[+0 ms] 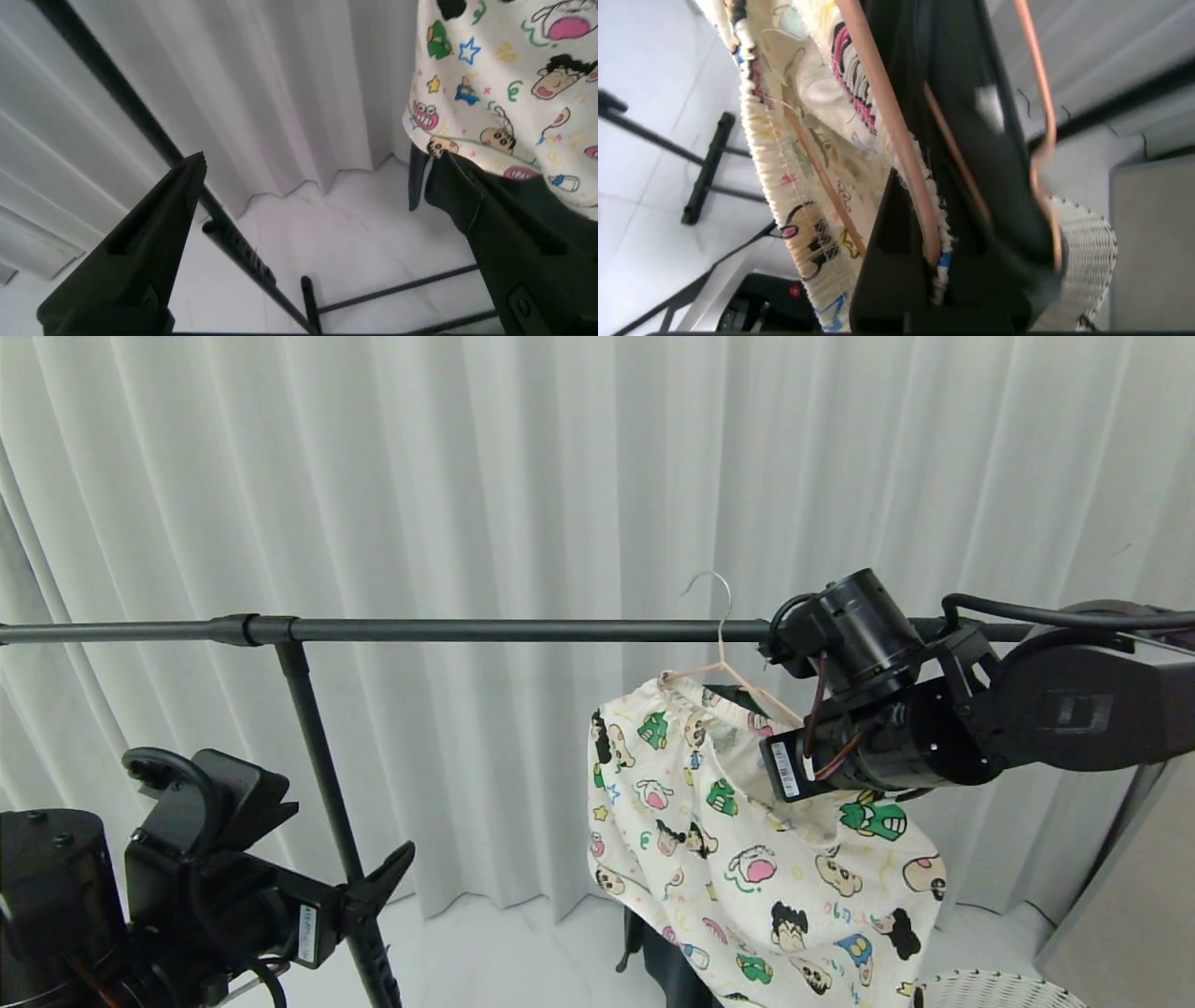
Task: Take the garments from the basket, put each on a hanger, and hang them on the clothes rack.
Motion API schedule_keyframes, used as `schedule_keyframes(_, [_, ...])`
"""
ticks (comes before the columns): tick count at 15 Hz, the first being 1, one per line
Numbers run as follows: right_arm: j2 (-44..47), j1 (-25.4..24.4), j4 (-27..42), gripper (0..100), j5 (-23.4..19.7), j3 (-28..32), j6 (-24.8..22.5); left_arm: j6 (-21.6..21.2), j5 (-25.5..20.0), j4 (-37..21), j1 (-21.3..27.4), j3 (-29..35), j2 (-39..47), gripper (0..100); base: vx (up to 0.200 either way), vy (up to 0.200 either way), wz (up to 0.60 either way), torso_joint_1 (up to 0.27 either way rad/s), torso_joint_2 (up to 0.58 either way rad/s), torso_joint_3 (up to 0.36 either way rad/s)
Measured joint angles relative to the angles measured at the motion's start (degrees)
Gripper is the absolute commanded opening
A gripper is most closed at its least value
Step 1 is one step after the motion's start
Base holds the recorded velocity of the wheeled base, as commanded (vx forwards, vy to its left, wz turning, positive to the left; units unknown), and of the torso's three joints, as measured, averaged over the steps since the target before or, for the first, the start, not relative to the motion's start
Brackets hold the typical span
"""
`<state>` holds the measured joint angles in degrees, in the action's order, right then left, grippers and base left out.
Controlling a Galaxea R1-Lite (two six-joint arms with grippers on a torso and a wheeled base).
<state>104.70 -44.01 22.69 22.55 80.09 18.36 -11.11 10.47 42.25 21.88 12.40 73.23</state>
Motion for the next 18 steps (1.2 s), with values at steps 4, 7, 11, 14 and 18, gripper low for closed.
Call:
schedule_keyframes(4, [2.1,-0.1,0.0,0,0.9,0.7,0.1,-0.1,0.0,0.0,0.8,0.0,0.0,100,0.000,0.000,0.00,0.000,0.00,0.000])
schedule_keyframes(7, [3.7,0.0,0.0,0,1.3,1.5,0.1,-0.1,0.0,0.0,1.8,0.0,0.0,100,0.000,0.000,0.00,0.000,0.00,0.000])
schedule_keyframes(11, [5.6,-0.3,0.2,0,2.3,2.3,0.0,-0.1,0.0,0.1,2.3,0.0,-0.2,100,0.000,0.000,0.00,0.000,0.00,0.000])
schedule_keyframes(14, [6.0,-1.1,0.3,0,2.4,2.3,0.0,-0.1,0.0,0.2,2.5,-0.1,-0.3,100,0.000,0.000,0.00,0.000,0.00,0.000])
schedule_keyframes(18, [6.1,-1.8,0.3,100,2.4,2.2,0.5,-0.1,0.0,0.2,2.6,-0.1,-0.4,100,0.000,0.000,0.00,0.000,0.00,0.000])
